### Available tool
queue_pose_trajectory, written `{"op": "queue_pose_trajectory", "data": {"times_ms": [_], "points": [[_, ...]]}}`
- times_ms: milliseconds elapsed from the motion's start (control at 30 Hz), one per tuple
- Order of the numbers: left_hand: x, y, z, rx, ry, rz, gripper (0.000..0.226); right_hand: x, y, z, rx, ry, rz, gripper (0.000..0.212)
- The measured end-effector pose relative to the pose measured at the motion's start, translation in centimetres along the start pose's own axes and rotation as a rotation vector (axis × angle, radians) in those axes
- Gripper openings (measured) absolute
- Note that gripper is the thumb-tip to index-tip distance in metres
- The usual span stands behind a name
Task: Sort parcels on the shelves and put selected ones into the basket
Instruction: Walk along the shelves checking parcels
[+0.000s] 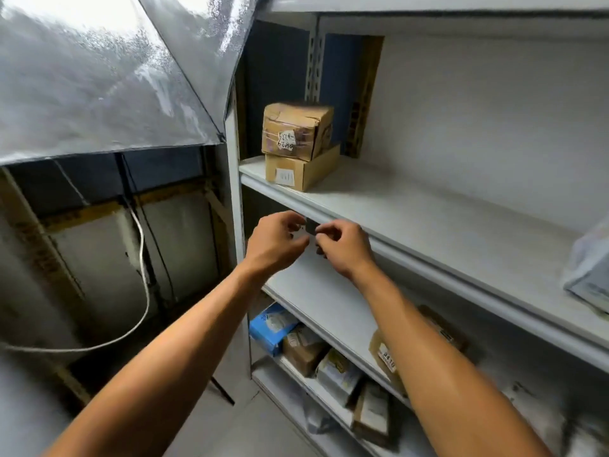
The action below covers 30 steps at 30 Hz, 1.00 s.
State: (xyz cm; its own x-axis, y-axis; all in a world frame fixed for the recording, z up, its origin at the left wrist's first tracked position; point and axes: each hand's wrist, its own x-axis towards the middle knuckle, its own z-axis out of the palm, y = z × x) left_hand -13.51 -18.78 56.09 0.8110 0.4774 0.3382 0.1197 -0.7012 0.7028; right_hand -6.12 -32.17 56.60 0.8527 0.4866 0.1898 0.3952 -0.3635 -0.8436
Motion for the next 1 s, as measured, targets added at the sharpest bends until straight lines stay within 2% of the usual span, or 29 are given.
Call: {"op": "queue_pose_trajectory", "data": {"times_ms": [67, 167, 233, 300, 367, 467, 533, 567, 600, 667, 700, 767, 867, 933, 1000], "points": [[3.5, 0.1, -1.2, 0.012, 0.145, 0.013, 0.051, 3.0, -1.7, 0.6, 0.029, 0.097, -0.056, 0.015], [9.5, 1.0, -2.5, 0.104, 0.382, 0.015, 0.094, 7.1, -3.5, 1.1, 0.062, 0.209, -0.147, 0.011], [13.7, 2.1, -2.9, 0.131, 0.401, -0.013, 0.118, 9.4, -4.2, 1.2, 0.122, 0.279, -0.185, 0.007], [17.5, 2.7, -3.0, 0.134, 0.319, -0.07, 0.127, 11.4, -4.5, 1.2, 0.184, 0.332, -0.185, 0.009], [20.1, 2.6, -2.8, 0.128, 0.264, -0.106, 0.119, 13.0, -4.3, 1.2, 0.23, 0.367, -0.153, 0.013], [21.3, 1.6, -3.1, 0.022, 0.346, -0.05, 0.088, 14.4, -3.4, 1.5, 0.299, 0.4, -0.121, 0.016], [21.6, 0.6, -4.8, -0.186, 0.413, -0.059, 0.074, 14.8, -2.8, 1.6, 0.392, 0.475, -0.14, 0.022], [21.8, 0.1, -6.2, -0.339, 0.412, -0.075, 0.068, 14.9, -2.7, 1.4, 0.462, 0.512, -0.143, 0.033], [22.0, -0.4, -7.7, -0.511, 0.363, -0.084, 0.063, 15.1, -2.7, 1.1, 0.551, 0.526, -0.123, 0.051], [21.6, -0.7, -10.2, -0.855, 0.092, -0.066, 0.057, 15.5, -3.1, 0.5, 0.712, 0.522, -0.081, 0.092], [21.0, -0.5, -10.9, -0.982, -0.022, -0.088, 0.057, 15.6, -3.5, 0.1, 0.76, 0.503, -0.08, 0.107], [20.1, -0.2, -11.5, -1.133, -0.205, -0.254, 0.066, 15.4, -4.7, -0.5, 0.799, 0.434, -0.125, 0.125], [19.2, 0.4, -11.0, -1.238, -0.668, -0.42, 0.081, 14.4, -6.0, -1.4, 0.853, 0.302, -0.247, 0.139], [18.8, 0.5, -9.8, -1.222, -0.854, -0.463, 0.084, 12.7, -6.5, -1.7, 0.946, 0.251, -0.287, 0.139], [18.3, 0.3, -8.2, -1.159, -0.975, -0.442, 0.093, 10.6, -6.7, -1.9, 0.993, 0.296, -0.236, 0.133]]}}
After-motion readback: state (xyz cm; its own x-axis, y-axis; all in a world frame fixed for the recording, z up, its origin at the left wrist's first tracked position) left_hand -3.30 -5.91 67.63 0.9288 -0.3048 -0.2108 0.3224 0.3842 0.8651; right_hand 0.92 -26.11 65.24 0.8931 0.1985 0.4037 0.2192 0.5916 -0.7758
